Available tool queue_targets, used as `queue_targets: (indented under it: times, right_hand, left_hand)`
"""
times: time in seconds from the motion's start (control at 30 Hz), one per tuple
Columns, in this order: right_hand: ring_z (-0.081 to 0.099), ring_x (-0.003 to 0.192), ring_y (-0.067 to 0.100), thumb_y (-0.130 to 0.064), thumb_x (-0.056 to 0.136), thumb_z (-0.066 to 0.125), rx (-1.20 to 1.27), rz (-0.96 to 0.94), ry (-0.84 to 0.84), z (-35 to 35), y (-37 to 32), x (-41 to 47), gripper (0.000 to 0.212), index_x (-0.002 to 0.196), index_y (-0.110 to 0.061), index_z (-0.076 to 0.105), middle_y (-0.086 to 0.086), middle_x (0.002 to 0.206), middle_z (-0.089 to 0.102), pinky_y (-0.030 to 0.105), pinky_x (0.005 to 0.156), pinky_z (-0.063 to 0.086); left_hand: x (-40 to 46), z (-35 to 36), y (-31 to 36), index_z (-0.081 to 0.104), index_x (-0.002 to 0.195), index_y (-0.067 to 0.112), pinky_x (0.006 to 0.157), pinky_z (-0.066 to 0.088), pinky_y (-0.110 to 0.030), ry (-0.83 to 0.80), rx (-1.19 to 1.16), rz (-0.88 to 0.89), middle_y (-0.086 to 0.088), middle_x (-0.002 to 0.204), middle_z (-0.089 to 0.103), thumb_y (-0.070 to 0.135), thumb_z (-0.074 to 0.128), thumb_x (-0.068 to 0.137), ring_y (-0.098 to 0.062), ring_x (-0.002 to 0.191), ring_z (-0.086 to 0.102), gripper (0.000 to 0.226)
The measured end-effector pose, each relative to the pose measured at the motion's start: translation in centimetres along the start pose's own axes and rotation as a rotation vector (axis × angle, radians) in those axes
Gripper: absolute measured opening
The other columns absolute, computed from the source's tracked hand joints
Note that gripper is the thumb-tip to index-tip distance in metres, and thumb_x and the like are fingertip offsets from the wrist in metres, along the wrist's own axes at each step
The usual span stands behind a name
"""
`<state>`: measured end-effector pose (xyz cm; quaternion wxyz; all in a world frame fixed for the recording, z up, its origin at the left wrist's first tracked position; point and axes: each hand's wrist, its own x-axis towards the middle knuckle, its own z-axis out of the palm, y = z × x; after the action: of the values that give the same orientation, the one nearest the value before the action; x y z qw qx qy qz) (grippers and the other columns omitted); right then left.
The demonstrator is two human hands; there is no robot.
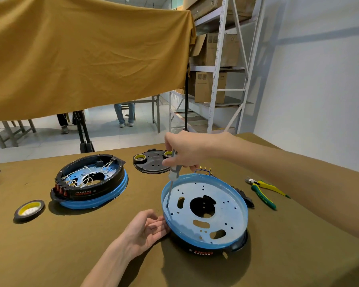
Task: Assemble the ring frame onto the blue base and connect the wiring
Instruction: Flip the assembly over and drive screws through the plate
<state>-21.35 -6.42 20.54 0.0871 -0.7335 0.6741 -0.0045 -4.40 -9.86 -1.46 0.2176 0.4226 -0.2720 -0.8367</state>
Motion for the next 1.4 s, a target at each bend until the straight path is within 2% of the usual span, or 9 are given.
queue_targets:
  times: [0.13, 0.27, 0.4, 0.53, 0.7, 0.93, 1.07, 1.2, 1.4]
  right_hand:
    - [0.066, 0.060, 0.017, -0.022, 0.094, 0.073, 0.091, -0.031, -0.046, -1.0, -0.1, -0.3, 0.049, 0.126, -0.015, 0.037, 0.010, 0.088, 0.067, 0.021, 0.048, 0.053]
    - [0.065, 0.046, 0.012, -0.041, 0.101, 0.062, -0.021, -0.041, 0.058, -0.1, -0.7, -0.1, 0.038, 0.118, -0.014, 0.040, 0.004, 0.081, 0.070, 0.022, 0.043, 0.051]
    - [0.069, 0.061, 0.017, -0.024, 0.095, 0.072, 0.052, -0.066, -0.004, -0.8, -0.8, -0.1, 0.048, 0.126, -0.017, 0.036, 0.005, 0.092, 0.067, 0.023, 0.049, 0.056]
    - [0.072, 0.063, 0.024, -0.041, 0.102, 0.060, -0.082, -0.047, 0.057, -0.5, -1.0, 0.1, 0.039, 0.121, -0.014, 0.039, 0.008, 0.092, 0.072, 0.032, 0.053, 0.060]
    - [0.066, 0.054, 0.011, -0.025, 0.098, 0.068, 0.051, -0.040, -0.029, -0.9, -0.9, -0.3, 0.044, 0.128, -0.017, 0.038, 0.003, 0.085, 0.068, 0.019, 0.046, 0.050]
    - [0.067, 0.060, 0.017, -0.024, 0.095, 0.070, 0.048, -0.064, -0.016, -0.6, -0.9, -0.2, 0.048, 0.128, -0.019, 0.035, 0.006, 0.091, 0.064, 0.020, 0.047, 0.051]
    - [0.068, 0.052, 0.016, -0.046, 0.100, 0.059, -0.090, -0.044, 0.070, 0.3, -0.8, 0.3, 0.039, 0.116, -0.016, 0.040, 0.006, 0.089, 0.068, 0.028, 0.047, 0.053]
    - [0.069, 0.066, 0.020, -0.025, 0.096, 0.070, 0.043, -0.049, -0.035, -0.4, -0.4, 0.3, 0.045, 0.127, -0.017, 0.038, 0.006, 0.094, 0.068, 0.022, 0.050, 0.056]
    - [0.072, 0.064, 0.021, -0.035, 0.099, 0.066, 0.007, -0.052, 0.009, 0.0, -0.1, 0.5, 0.036, 0.119, -0.018, 0.041, 0.006, 0.092, 0.070, 0.026, 0.051, 0.058]
  left_hand:
    - [-0.3, 0.2, -0.1, 0.059, 0.122, -0.010, 0.068, 0.065, -0.043, -0.034, -0.020, 0.011, -0.032, 0.109, 0.072, 0.005, 0.057, 0.084, -0.039, 0.094, 0.076, 0.040]
    - [-0.4, 0.3, 0.0, 0.058, 0.121, -0.012, 0.065, 0.065, -0.043, -0.057, -0.051, 0.009, -0.034, 0.109, 0.072, 0.015, 0.058, 0.092, -0.039, 0.092, 0.076, 0.040]
    - [-0.5, 0.2, 0.1, 0.059, 0.121, -0.012, 0.065, 0.064, -0.040, -0.089, -0.047, 0.006, -0.033, 0.111, 0.072, 0.024, 0.062, 0.094, -0.038, 0.091, 0.077, 0.045]
    - [-0.5, 0.2, 0.1, 0.059, 0.120, -0.012, 0.063, 0.064, -0.039, -0.077, -0.044, 0.006, -0.031, 0.108, 0.073, 0.025, 0.065, 0.093, -0.037, 0.087, 0.077, 0.046]
    - [-0.5, 0.2, 0.2, 0.060, 0.119, -0.011, 0.063, 0.064, -0.040, -0.081, -0.045, -0.001, -0.032, 0.108, 0.073, 0.025, 0.062, 0.095, -0.037, 0.087, 0.077, 0.044]
    - [-0.4, 0.3, 0.1, 0.059, 0.120, -0.011, 0.063, 0.064, -0.040, -0.062, -0.033, 0.006, -0.031, 0.108, 0.073, 0.024, 0.061, 0.095, -0.037, 0.090, 0.077, 0.043]
    - [-0.4, 0.3, 0.1, 0.058, 0.120, -0.011, 0.064, 0.065, -0.041, -0.050, -0.018, 0.010, -0.031, 0.107, 0.074, 0.023, 0.061, 0.095, -0.037, 0.091, 0.077, 0.042]
    - [-0.5, 0.2, 0.0, 0.058, 0.121, -0.012, 0.065, 0.065, -0.041, -0.062, -0.023, 0.011, -0.032, 0.108, 0.073, 0.020, 0.060, 0.095, -0.037, 0.090, 0.077, 0.041]
    - [-0.1, 0.0, 0.0, 0.058, 0.122, -0.012, 0.068, 0.065, -0.041, -0.056, -0.014, 0.011, -0.032, 0.110, 0.072, 0.019, 0.062, 0.094, -0.037, 0.092, 0.077, 0.042]
